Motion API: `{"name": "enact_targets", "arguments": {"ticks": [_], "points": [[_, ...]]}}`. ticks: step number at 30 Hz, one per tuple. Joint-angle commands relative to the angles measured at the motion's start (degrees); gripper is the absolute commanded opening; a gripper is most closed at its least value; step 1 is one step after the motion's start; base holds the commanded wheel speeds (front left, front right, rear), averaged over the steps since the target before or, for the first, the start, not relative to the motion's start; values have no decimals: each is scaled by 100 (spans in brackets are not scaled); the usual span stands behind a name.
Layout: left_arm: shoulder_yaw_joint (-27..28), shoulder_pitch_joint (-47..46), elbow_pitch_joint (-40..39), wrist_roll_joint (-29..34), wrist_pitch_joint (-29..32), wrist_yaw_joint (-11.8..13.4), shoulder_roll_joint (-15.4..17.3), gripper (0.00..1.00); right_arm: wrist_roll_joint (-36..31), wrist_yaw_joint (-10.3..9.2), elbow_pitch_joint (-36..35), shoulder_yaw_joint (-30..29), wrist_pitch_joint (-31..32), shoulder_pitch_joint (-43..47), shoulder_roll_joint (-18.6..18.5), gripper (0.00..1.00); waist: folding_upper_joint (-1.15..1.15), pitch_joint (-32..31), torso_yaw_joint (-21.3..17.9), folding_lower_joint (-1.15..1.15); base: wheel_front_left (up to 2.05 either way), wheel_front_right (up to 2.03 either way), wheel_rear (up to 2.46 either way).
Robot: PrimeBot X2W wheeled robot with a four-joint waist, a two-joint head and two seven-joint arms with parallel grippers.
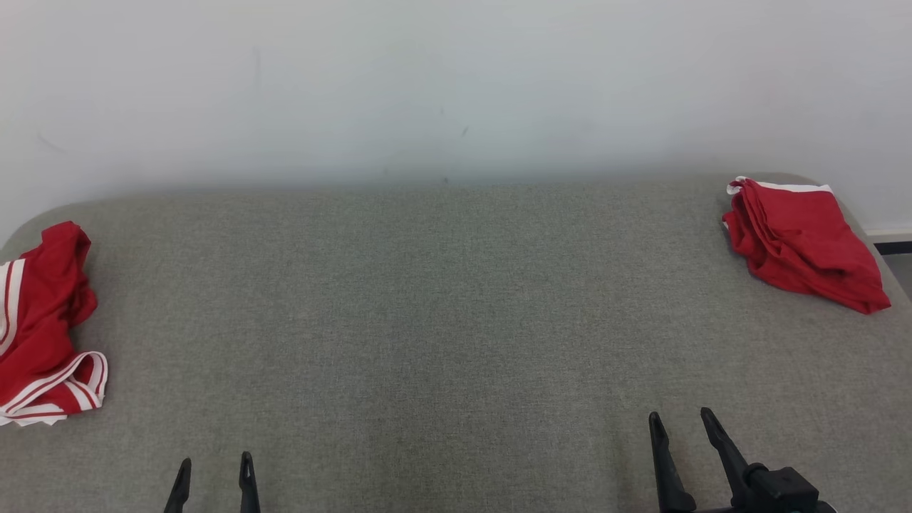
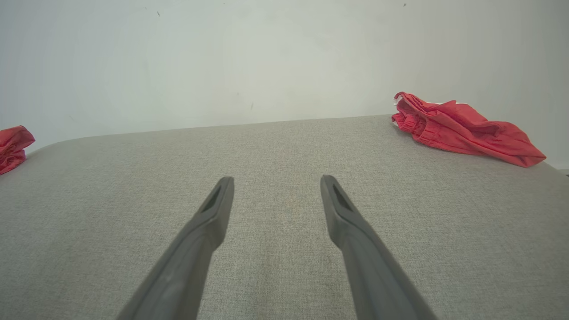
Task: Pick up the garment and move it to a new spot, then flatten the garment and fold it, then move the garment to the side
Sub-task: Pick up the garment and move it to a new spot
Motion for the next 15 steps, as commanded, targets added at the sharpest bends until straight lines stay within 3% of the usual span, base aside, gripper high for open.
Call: {"name": "enact_targets", "arguments": {"ticks": [1, 15], "points": [[3, 11, 9, 43, -19, 6, -8, 100, 29, 5, -30, -11, 0, 66, 16, 100, 0, 1, 22, 0, 0, 0, 0], [-49, 7, 0, 61, -19, 53, -8, 100, 36, 5, -44, -22, 1, 147, 15, 100, 0, 60, 662, 0, 0, 0, 0]]}}
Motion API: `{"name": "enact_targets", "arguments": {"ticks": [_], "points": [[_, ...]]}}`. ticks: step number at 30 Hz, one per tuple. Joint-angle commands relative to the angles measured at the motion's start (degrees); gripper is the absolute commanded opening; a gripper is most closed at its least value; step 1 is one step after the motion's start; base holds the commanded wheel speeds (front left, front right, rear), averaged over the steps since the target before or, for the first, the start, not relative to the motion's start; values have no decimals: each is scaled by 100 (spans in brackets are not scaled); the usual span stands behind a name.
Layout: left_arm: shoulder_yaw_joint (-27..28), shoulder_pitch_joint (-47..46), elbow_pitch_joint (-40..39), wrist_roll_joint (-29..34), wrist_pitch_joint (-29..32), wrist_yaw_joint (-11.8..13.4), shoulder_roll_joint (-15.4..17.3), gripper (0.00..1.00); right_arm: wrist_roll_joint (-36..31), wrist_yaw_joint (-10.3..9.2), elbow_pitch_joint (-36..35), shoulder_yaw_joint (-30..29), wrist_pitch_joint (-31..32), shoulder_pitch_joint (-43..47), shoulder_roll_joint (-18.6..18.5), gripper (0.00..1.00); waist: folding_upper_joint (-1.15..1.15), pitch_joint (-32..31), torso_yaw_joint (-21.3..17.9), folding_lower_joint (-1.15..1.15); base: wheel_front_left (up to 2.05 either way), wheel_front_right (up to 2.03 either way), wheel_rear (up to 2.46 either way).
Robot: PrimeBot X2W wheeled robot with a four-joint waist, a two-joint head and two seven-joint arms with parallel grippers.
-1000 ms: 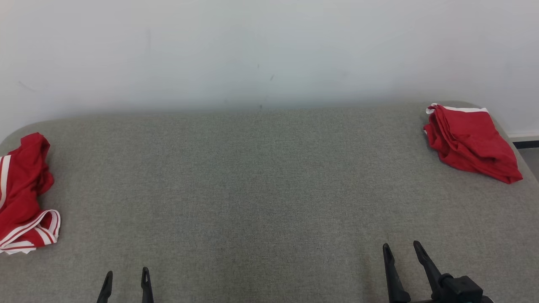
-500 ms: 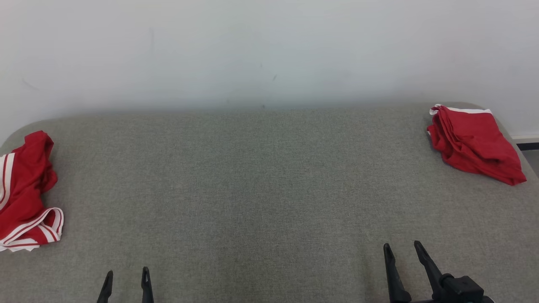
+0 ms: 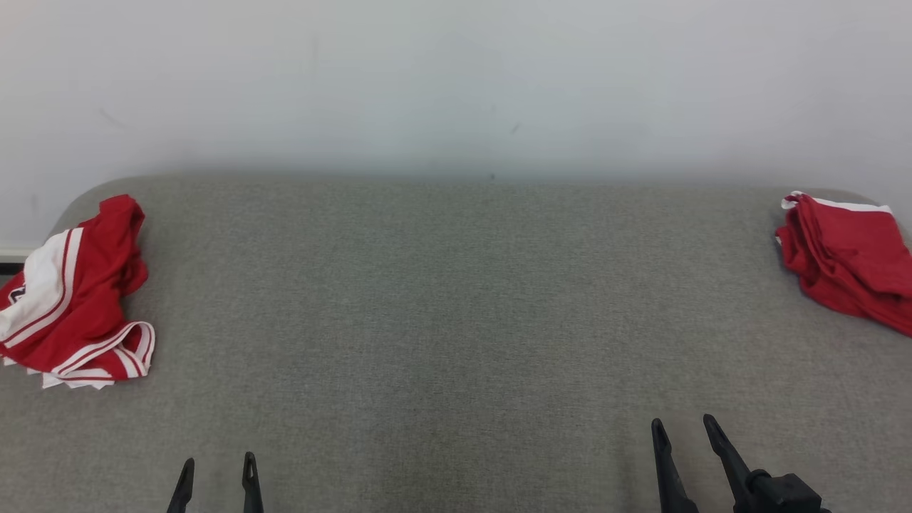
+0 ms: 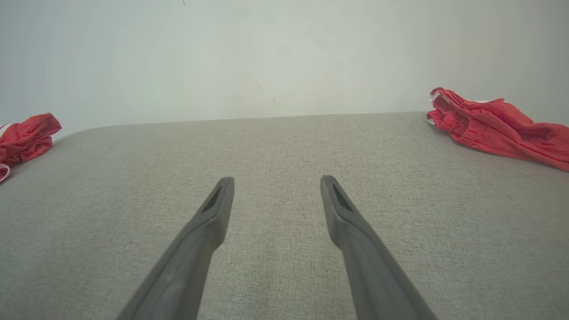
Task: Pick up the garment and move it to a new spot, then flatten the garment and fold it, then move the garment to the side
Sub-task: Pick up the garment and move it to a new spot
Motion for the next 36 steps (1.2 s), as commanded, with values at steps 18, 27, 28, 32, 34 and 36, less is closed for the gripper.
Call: {"name": "enact_targets", "arguments": {"ticks": [18, 27, 28, 32, 34, 36], "points": [[105, 19, 28, -32, -19, 26, -8, 100, 91, 5, 10, 48, 0, 83, 16, 100, 0, 62, 1601, 0, 0, 0, 0], [202, 73, 55, 63, -19, -30, -8, 100, 153, 5, 29, 102, 0, 100, 15, 100, 0, 24, 2176, 0, 0, 0, 0], [220, 96, 48, 57, -19, -26, -8, 100, 153, 5, 34, 118, 0, 87, 15, 100, 0, 30, 2208, 0, 0, 0, 0], [292, 121, -6, -7, -19, 26, -9, 100, 95, 5, 63, 207, 0, -32, 13, 100, 0, 92, 2259, 0, 0, 0, 0], [310, 142, -42, -58, -19, 58, -9, 100, 71, 5, 95, 248, 0, -87, 13, 100, 0, 117, 2276, 0, 0, 0, 0], [322, 174, -70, -85, -19, 98, -8, 100, 57, 5, 118, 290, 0, -142, 13, 100, 0, 139, 2291, 0, 0, 0, 0]]}}
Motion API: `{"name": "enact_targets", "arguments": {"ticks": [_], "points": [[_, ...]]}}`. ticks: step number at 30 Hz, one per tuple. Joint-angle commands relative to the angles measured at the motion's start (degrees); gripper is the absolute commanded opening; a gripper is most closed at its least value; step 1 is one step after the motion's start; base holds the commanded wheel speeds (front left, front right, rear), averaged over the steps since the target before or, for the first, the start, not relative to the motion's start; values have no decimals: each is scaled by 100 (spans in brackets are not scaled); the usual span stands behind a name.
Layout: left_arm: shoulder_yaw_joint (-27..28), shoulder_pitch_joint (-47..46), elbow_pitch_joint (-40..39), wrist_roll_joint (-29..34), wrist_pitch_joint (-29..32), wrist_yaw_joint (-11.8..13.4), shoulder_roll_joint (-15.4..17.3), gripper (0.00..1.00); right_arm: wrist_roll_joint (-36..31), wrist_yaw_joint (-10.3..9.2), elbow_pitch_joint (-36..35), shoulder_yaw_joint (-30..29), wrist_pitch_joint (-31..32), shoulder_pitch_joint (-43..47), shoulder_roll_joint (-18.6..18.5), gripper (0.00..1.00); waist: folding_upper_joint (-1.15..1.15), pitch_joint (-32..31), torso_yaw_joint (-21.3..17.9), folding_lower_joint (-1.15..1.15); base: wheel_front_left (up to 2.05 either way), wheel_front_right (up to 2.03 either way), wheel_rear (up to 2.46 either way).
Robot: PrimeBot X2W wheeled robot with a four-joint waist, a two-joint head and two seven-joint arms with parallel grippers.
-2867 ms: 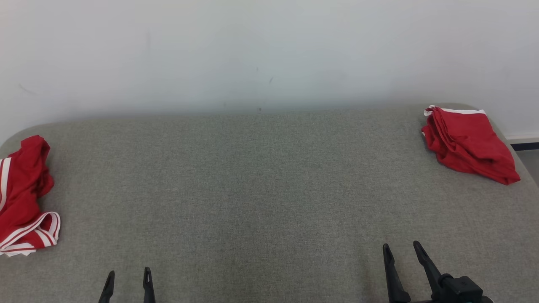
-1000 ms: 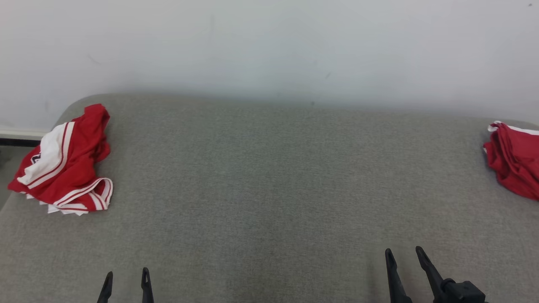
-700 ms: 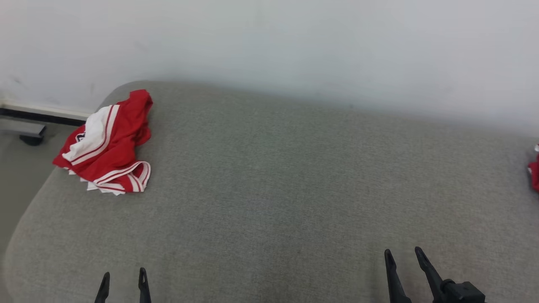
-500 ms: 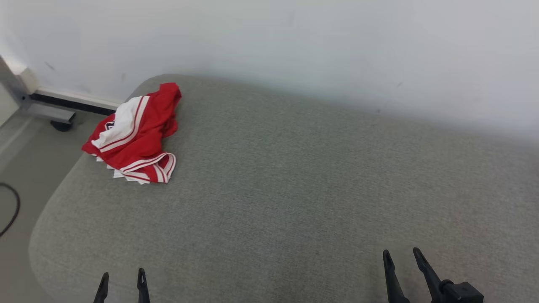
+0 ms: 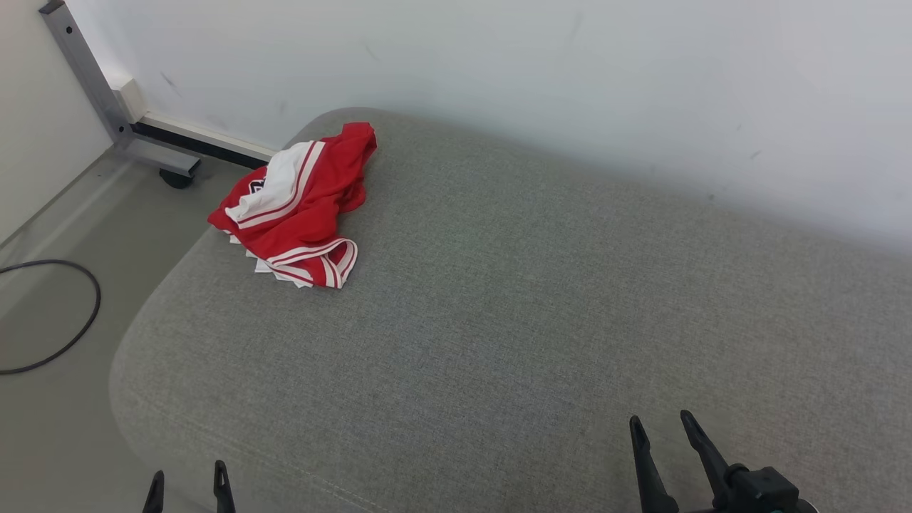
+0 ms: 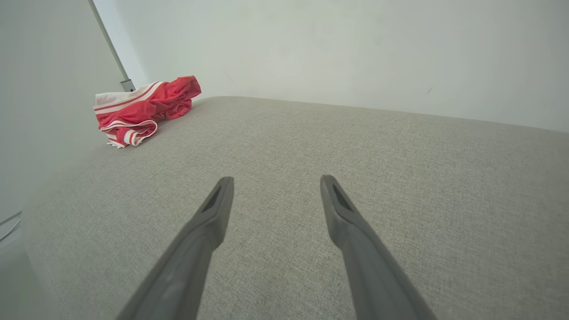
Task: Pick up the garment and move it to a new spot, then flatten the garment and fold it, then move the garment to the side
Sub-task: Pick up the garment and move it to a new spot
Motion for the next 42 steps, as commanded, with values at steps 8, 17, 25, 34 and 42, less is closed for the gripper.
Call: {"name": "enact_targets", "arguments": {"ticks": [8, 17, 25, 34, 42], "points": [[52, 115, -87, -67, -19, 75, -8, 100, -48, 5, 61, 110, 0, -154, 10, 100, 0, 76, 51, 0, 0, 0, 0], [59, 4, -8, -65, -19, 18, -8, 100, -52, 5, 12, 77, 0, -110, 10, 100, 0, 38, 21, 0, 0, 0, 0], [185, -431, 176, 128, -19, -282, 45, 100, -78, 5, -146, 140, 0, -83, 12, 100, 0, 158, -282, 0, 0, 0, 0], [772, -1939, 304, 64, -19, -561, 431, 100, -310, 5, -269, 429, 0, -663, 5, 100, 0, 952, -1452, 0, 0, 0, 0], [1212, -3331, 735, -58, -19, -681, 1074, 100, -333, 5, -450, 445, -1, -1133, 2, 100, 0, 1634, -2255, 0, 0, 0, 0]]}}
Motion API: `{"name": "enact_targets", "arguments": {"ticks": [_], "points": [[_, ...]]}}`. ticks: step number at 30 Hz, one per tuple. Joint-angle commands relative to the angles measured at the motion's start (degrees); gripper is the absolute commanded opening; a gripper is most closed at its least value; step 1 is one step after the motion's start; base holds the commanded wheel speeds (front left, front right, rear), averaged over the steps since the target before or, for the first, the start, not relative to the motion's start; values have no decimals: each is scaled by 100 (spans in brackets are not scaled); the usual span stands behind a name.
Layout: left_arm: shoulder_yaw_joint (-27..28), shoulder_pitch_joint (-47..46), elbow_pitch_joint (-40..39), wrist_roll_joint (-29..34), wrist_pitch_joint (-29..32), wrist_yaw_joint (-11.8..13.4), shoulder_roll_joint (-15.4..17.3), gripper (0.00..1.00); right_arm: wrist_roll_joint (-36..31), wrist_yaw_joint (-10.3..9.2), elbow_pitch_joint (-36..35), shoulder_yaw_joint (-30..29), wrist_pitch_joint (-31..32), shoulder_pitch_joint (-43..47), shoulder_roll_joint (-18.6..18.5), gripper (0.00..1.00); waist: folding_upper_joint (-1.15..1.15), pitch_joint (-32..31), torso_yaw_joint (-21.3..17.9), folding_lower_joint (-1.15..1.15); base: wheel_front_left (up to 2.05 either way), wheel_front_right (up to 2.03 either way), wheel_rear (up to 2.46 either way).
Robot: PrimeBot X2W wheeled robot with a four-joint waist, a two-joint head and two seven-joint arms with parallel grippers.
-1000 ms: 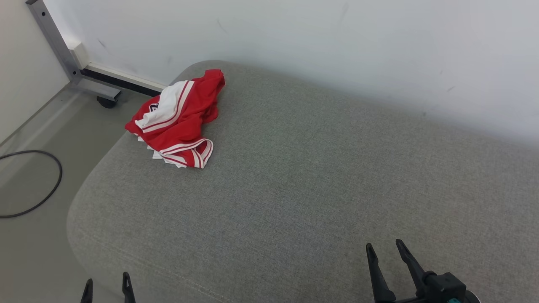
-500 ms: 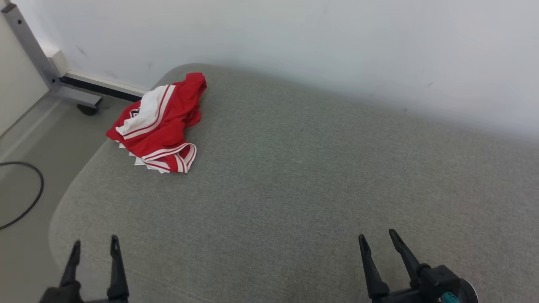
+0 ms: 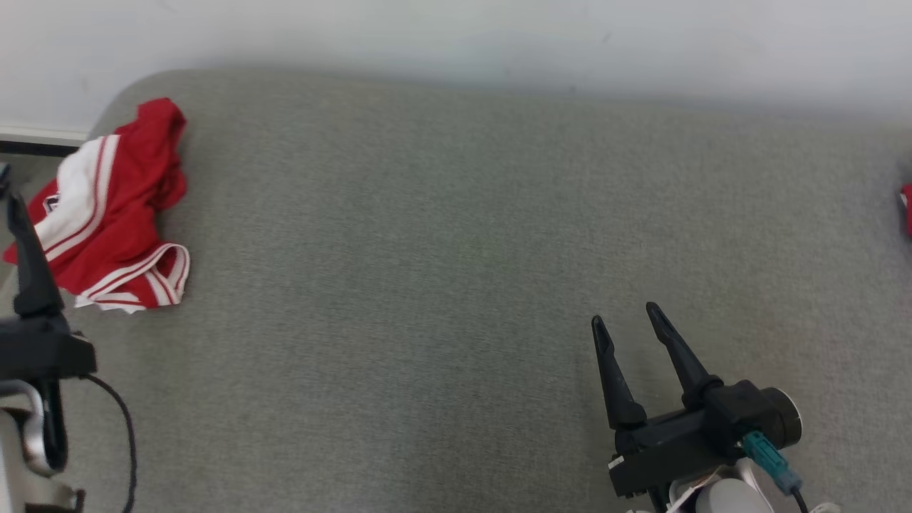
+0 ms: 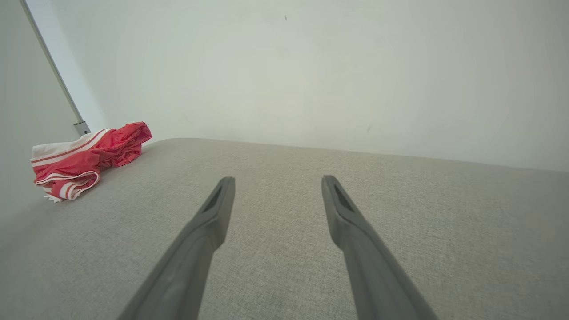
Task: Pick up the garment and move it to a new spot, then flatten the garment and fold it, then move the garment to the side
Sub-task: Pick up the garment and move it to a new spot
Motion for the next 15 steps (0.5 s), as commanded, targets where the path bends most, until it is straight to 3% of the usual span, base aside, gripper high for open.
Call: {"name": "enact_targets", "arguments": {"ticks": [1, 10, 15], "points": [[28, -258, 117, 39, -19, -18, 179, 100, -2, 5, -52, 14, 1, -112, 0, 100, -1, 860, -873, -2, 0, 0, 0], [59, -1322, 1116, -146, -17, -81, 937, 100, 17, 5, -315, 40, 1, -520, 5, 100, -1, 1507, -1390, -2, 0, 0, 0], [75, -1789, 1959, -386, 355, -84, 1334, 100, 55, 5, -397, 104, 0, -615, 4, 100, -1, 1634, -1550, -2, 0, 0, 0]]}}
